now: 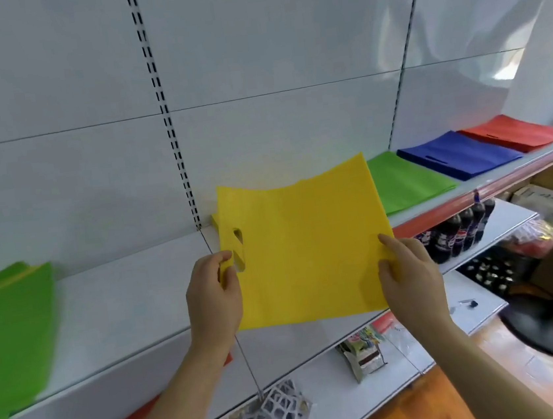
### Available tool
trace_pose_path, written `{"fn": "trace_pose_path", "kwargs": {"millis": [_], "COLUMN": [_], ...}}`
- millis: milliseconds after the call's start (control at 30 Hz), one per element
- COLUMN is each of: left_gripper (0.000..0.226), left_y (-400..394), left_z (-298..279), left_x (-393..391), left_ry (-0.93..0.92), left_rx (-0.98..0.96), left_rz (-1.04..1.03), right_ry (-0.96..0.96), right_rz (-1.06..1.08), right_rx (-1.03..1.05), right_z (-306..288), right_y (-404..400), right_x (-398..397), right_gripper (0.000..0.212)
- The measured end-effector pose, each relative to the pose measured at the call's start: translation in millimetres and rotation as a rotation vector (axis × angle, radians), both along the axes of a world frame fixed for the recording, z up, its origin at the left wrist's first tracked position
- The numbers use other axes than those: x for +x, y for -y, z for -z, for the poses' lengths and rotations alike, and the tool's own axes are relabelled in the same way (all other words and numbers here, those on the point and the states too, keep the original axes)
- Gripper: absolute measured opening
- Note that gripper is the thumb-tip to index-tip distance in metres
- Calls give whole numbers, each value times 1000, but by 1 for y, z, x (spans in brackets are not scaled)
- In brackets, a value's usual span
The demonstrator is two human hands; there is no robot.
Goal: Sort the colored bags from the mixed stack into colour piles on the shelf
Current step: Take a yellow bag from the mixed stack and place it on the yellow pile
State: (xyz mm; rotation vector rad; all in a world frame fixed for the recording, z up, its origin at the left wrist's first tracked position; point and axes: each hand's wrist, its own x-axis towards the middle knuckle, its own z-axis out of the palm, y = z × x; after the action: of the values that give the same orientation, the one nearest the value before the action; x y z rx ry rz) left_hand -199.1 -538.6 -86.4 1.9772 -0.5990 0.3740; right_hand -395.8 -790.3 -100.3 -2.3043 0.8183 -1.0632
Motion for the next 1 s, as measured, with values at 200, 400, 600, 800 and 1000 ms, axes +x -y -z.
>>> {"fn": "trace_pose_path", "kwargs": {"millis": [200, 400, 600, 800, 1000], "left_gripper": [27, 33, 40, 47, 49], "left_y": [39, 75, 99, 110, 118], "left_z": [6, 21, 28, 38, 36], "left_x": [20, 54, 78, 80, 79], "left_ry": [-12, -67, -128, -144, -185], "left_rx": [62, 100, 295, 584, 733], "left_rz": [-48, -107, -205, -308, -416], "right_ry": [-54, -105, -180, -279, -506], "right_rz": [-80, -154, -219, -379, -471], "right_rx": [-15, -66, -92, -94, -136], "right_z": [13, 3, 0, 16, 25], "right_y": [49, 97, 138, 158, 171], "right_x": [31, 81, 135, 174, 194], "right_gripper": [52, 48, 42, 47, 67]}}
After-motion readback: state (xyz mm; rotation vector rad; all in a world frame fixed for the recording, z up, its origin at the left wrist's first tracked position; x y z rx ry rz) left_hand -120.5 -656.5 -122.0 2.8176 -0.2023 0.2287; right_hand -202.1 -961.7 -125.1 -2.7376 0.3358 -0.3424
